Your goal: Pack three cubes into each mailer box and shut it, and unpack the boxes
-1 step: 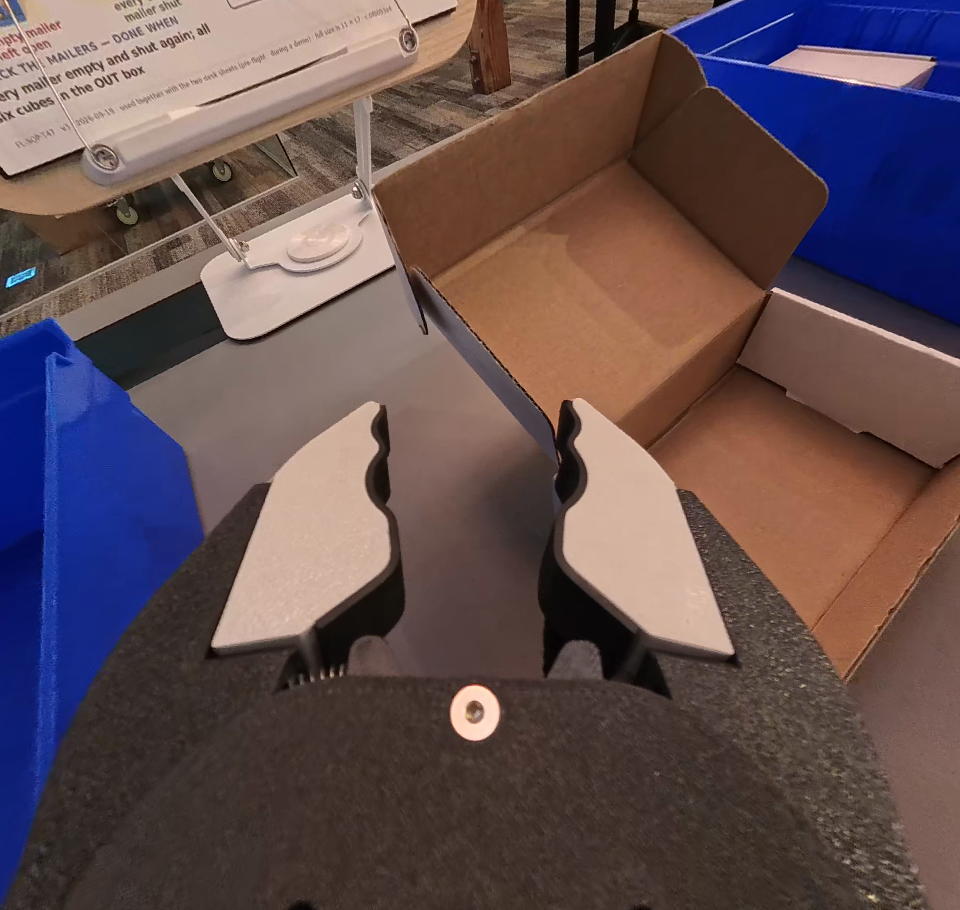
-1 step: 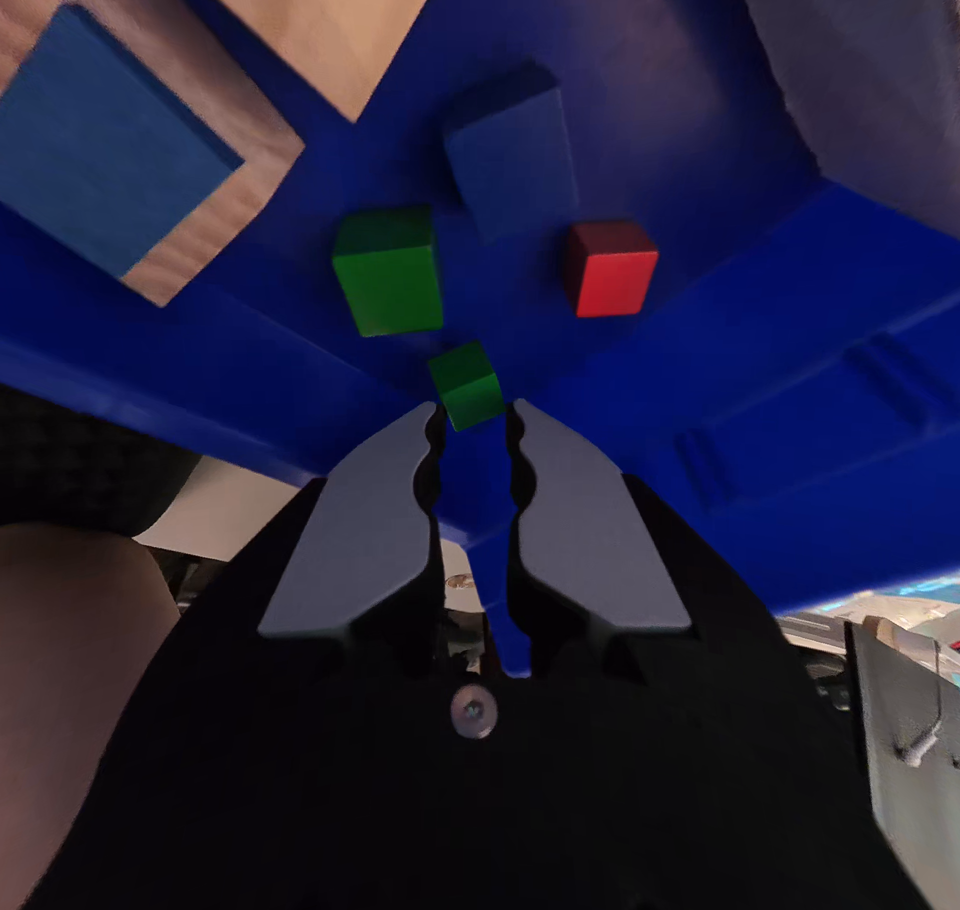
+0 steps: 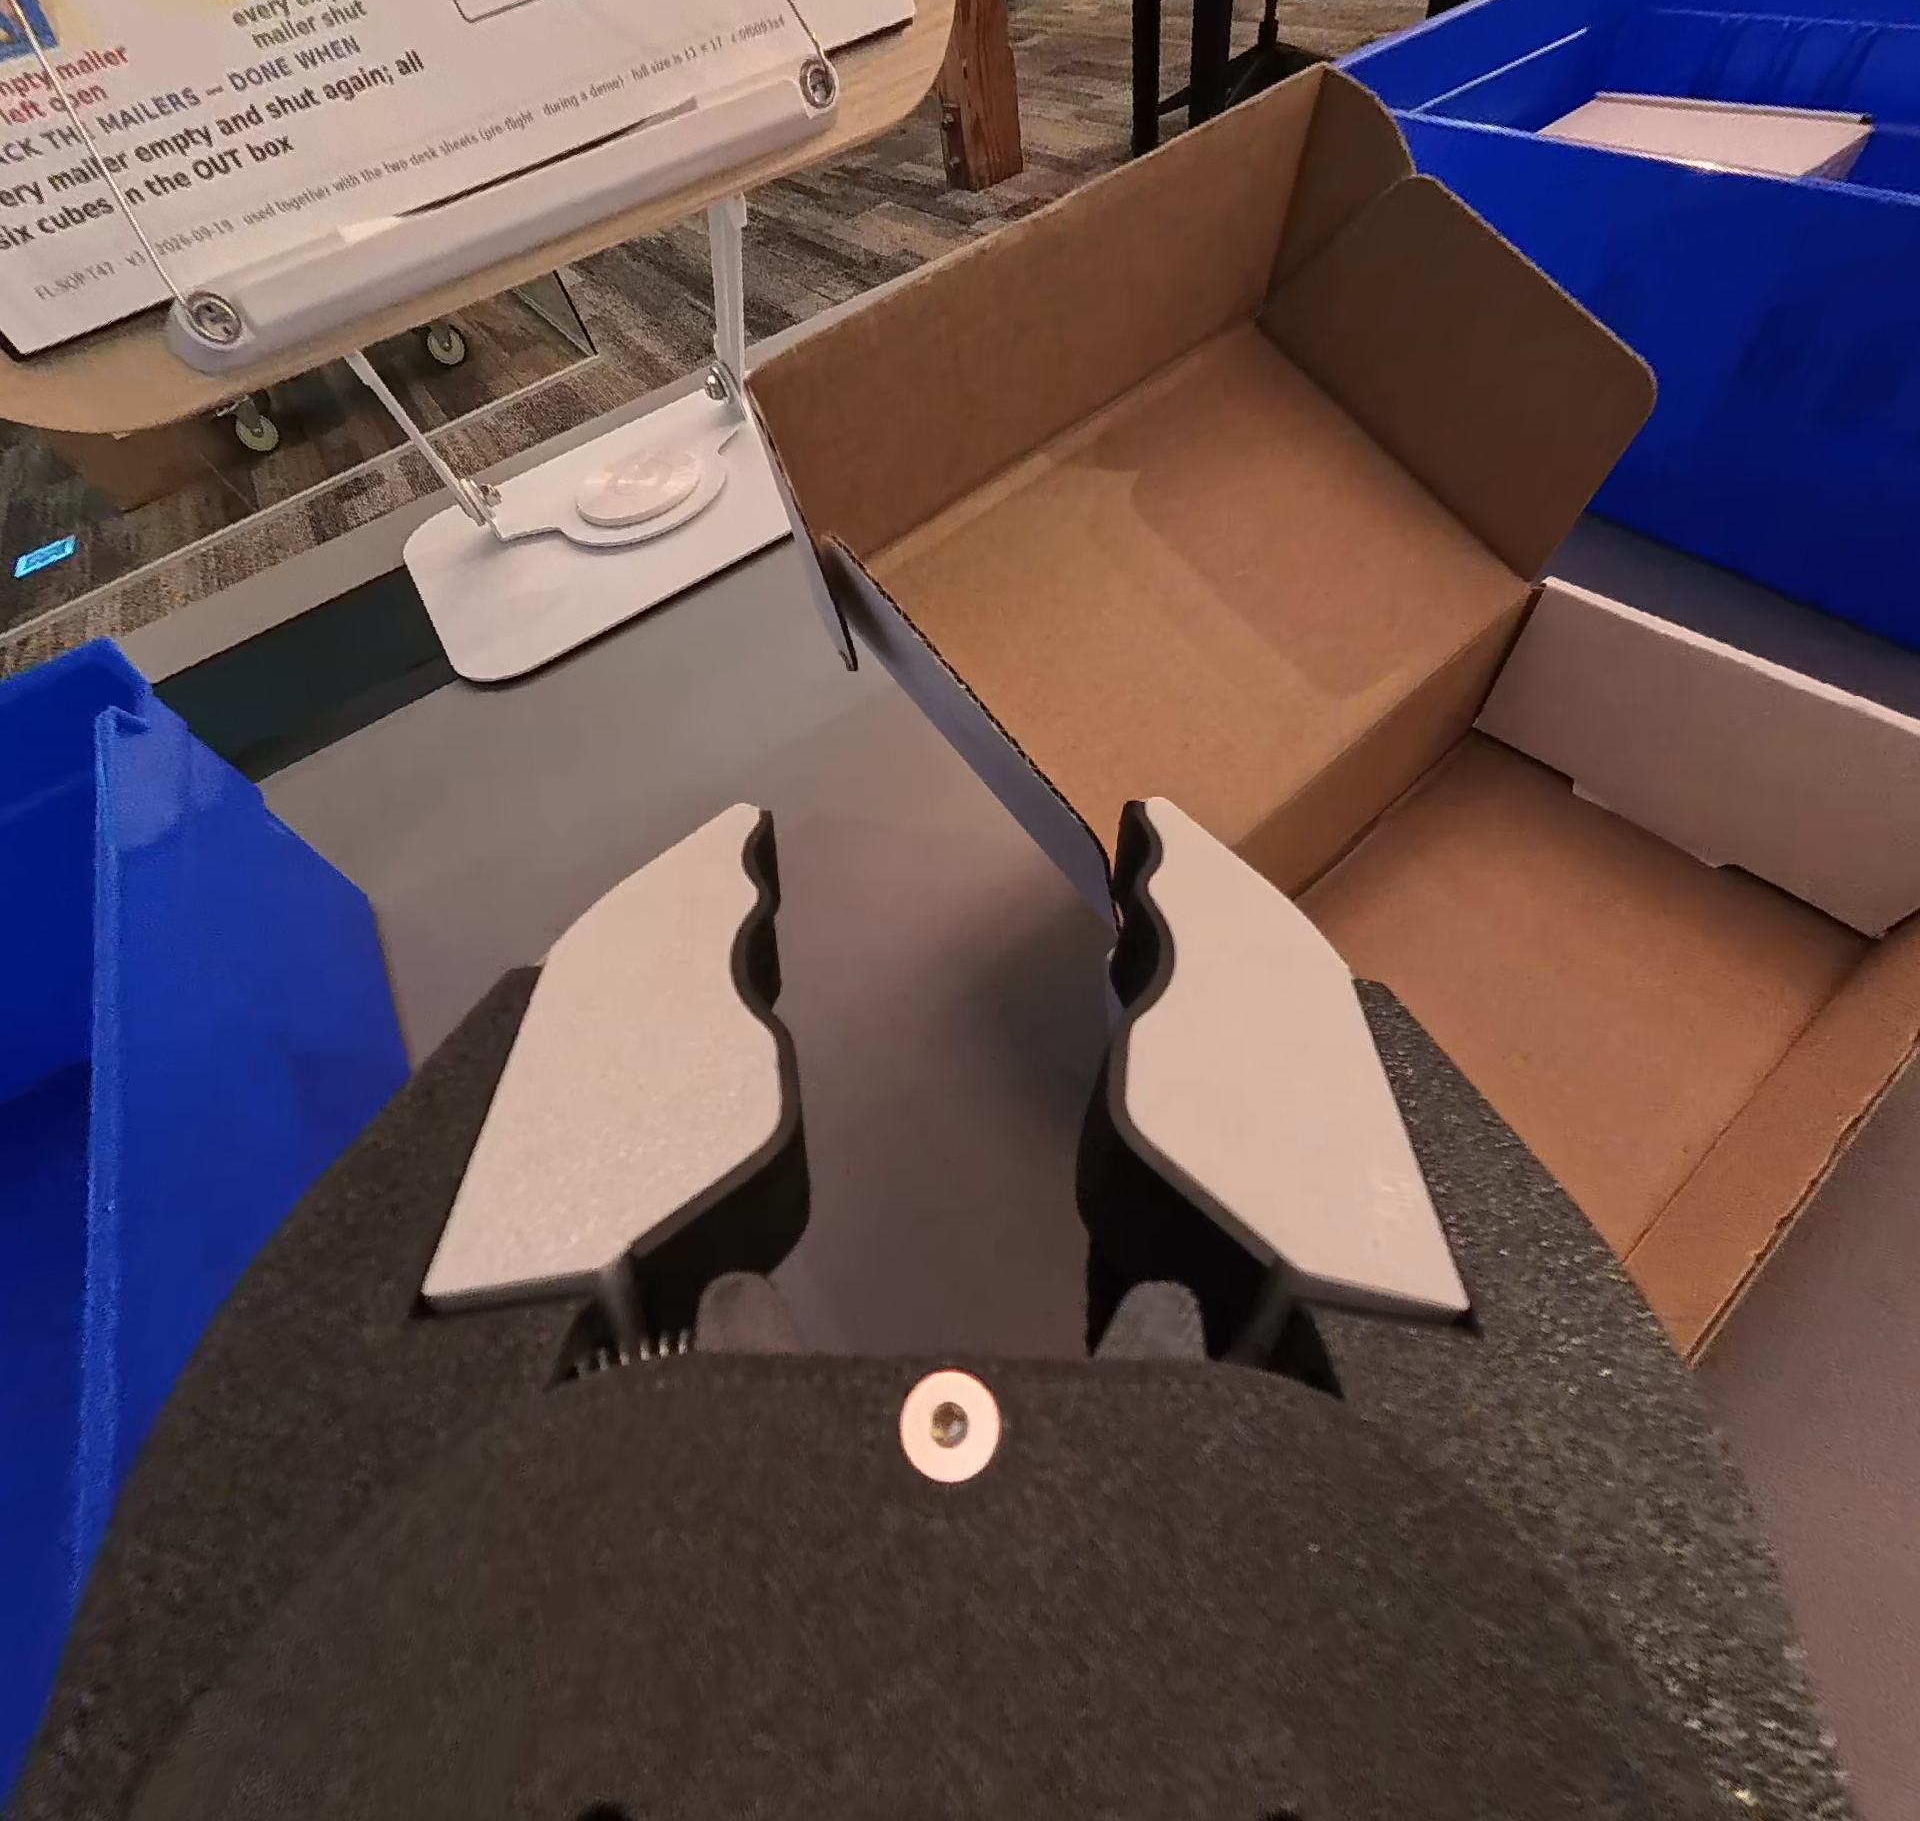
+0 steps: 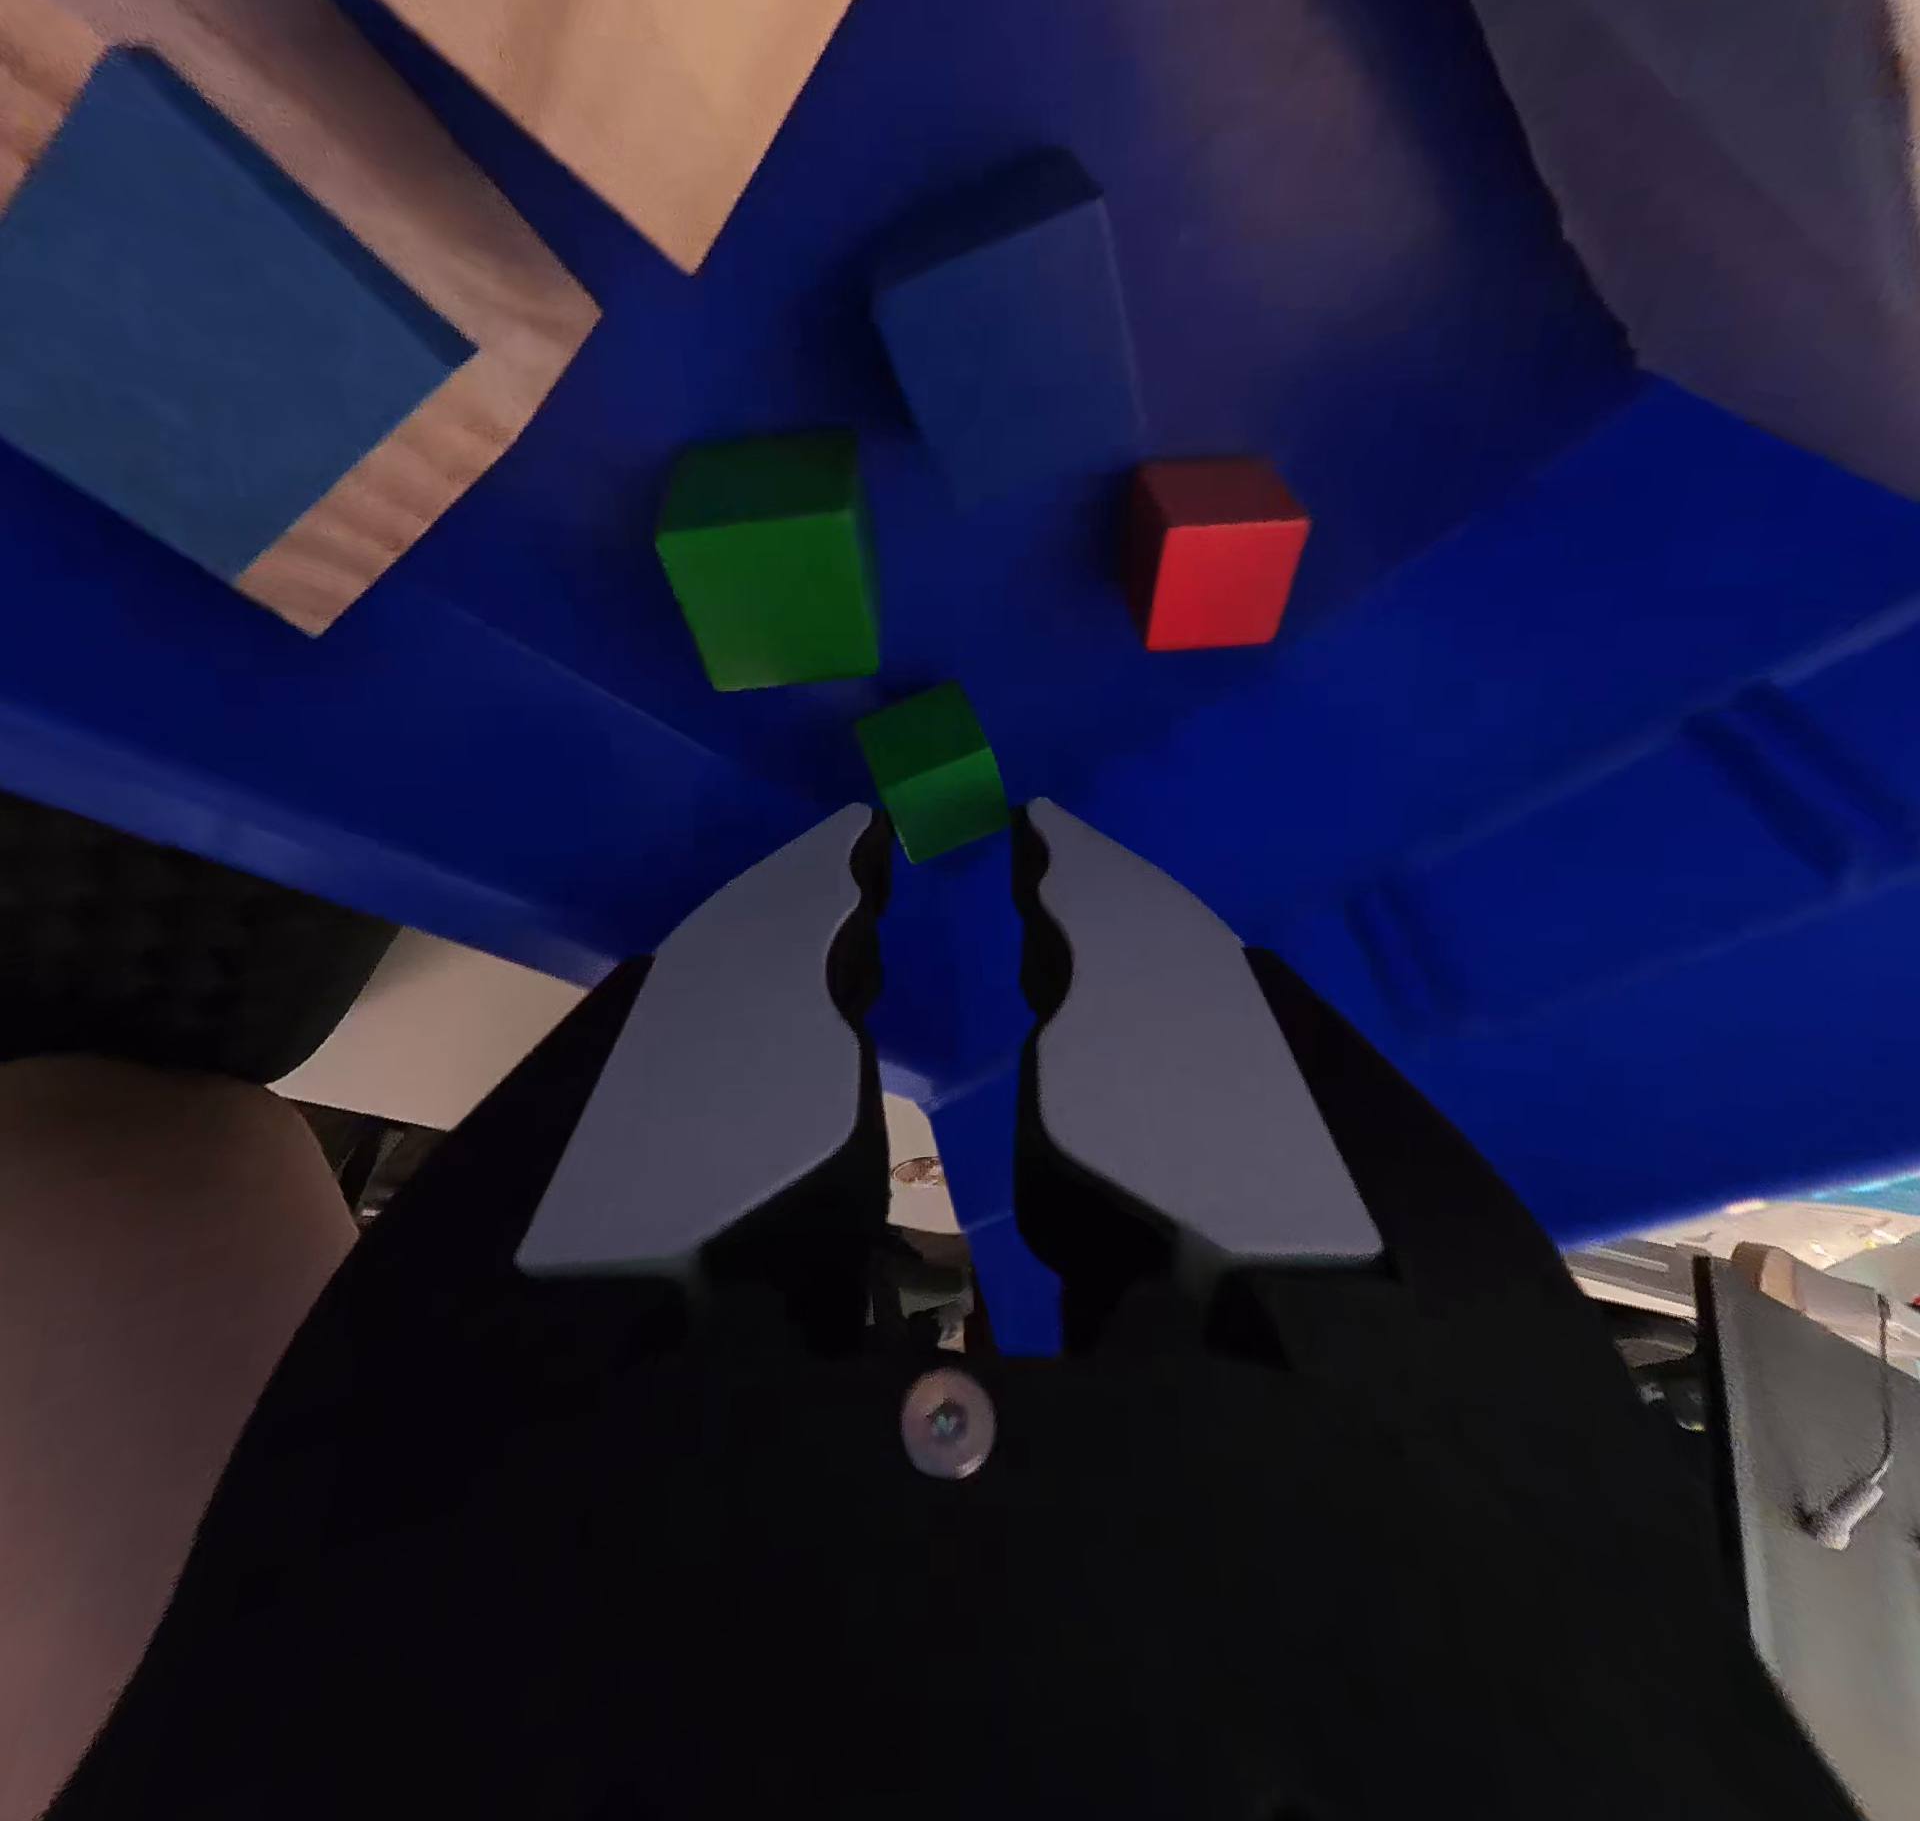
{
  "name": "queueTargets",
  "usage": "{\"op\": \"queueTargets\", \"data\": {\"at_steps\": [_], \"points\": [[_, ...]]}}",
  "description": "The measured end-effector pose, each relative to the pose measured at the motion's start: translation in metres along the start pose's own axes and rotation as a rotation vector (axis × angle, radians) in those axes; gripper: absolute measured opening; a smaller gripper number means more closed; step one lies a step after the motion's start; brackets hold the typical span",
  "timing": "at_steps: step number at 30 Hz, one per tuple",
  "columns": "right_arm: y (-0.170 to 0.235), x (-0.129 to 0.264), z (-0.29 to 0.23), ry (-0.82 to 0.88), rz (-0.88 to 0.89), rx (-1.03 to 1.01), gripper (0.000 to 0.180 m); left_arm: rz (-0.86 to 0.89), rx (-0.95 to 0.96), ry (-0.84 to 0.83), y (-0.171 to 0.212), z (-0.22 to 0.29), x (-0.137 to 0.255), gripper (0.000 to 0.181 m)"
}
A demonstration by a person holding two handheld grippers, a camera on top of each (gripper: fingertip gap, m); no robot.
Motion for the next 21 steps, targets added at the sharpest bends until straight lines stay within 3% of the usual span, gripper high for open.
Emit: {"op": "queueTargets", "data": {"at_steps": [13, 18, 21], "points": [[-0.009, 0.0, 0.006, -0.045, 0.072, -0.095, 0.029, 0.006, 0.003, -0.003, -0.001, -0.001, 0.001, 0.062], [-0.002, 0.015, 0.008, 0.034, 0.076, -0.114, 0.029, 0.012, 0.004, -0.002, -0.002, 0.0, 0.001, 0.062], [0.002, 0.046, 0.007, 0.149, 0.135, -0.173, 0.027, 0.032, 0.013, 0.002, -0.004, 0.0, 0.002, 0.062]]}}
Point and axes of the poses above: each gripper's, where its closed fingertips meet, x back along the fingers, y out of its underside, z = x × y across the jaws, the point moved 3 cm from there along x, back along the fingers, and after that the axes turned 5 degrees about z, right-handed, at the moved point
